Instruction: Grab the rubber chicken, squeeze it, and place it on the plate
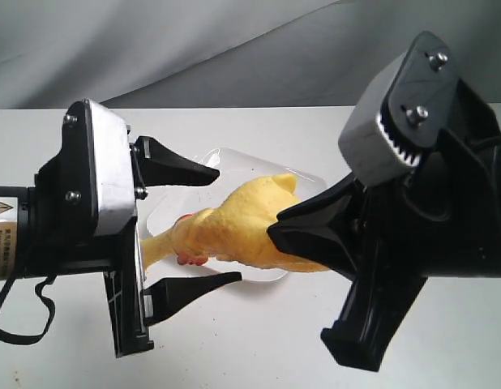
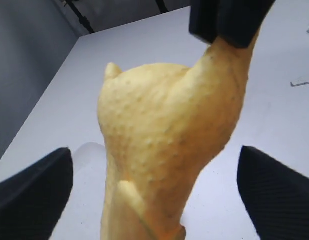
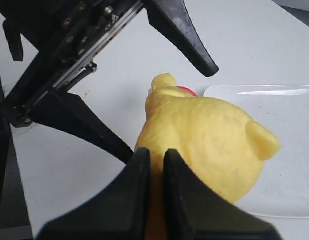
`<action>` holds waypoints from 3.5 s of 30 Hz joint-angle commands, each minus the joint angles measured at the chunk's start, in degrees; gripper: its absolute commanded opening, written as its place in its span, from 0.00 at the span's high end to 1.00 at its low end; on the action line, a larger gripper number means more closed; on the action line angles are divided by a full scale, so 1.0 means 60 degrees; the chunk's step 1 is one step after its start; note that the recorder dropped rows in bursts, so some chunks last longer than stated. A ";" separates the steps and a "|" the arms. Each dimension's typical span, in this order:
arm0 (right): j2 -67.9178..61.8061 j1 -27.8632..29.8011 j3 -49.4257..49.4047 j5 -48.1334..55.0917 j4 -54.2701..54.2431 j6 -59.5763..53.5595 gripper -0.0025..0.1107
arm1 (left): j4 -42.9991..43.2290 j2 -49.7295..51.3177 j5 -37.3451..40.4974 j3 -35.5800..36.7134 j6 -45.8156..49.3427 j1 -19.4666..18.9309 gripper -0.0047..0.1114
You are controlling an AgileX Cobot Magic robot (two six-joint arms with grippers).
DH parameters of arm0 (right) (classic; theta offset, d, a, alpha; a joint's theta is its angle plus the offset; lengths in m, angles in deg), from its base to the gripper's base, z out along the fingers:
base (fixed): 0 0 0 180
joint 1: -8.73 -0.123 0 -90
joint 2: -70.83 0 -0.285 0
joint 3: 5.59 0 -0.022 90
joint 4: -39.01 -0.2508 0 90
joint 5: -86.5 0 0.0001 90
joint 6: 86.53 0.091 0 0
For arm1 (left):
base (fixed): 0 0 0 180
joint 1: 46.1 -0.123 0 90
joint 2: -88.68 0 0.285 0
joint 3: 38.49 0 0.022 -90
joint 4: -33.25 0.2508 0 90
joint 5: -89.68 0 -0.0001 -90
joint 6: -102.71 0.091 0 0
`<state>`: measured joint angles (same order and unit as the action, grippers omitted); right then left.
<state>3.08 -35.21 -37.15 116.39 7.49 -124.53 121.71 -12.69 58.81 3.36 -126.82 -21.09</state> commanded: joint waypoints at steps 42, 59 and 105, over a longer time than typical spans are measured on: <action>0.0063 -0.0007 0.0071 -0.0218 -0.0173 -0.0080 0.98 | 0.0121 -0.0013 0.0229 -0.0039 -0.0318 0.0055 0.26; 0.0063 -0.0007 0.0071 -0.0218 -0.0173 -0.0080 0.98 | 0.1914 -0.0013 -0.0285 -0.0039 -0.0205 0.0055 0.95; 0.0063 -0.0007 0.0071 -0.0201 -0.0324 -0.0080 0.98 | 0.1914 -0.0013 0.0113 -0.0039 -0.1523 0.0055 0.69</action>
<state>3.08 -35.21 -37.15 117.56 6.34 -124.81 132.60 -12.69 59.95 3.33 -135.58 -21.09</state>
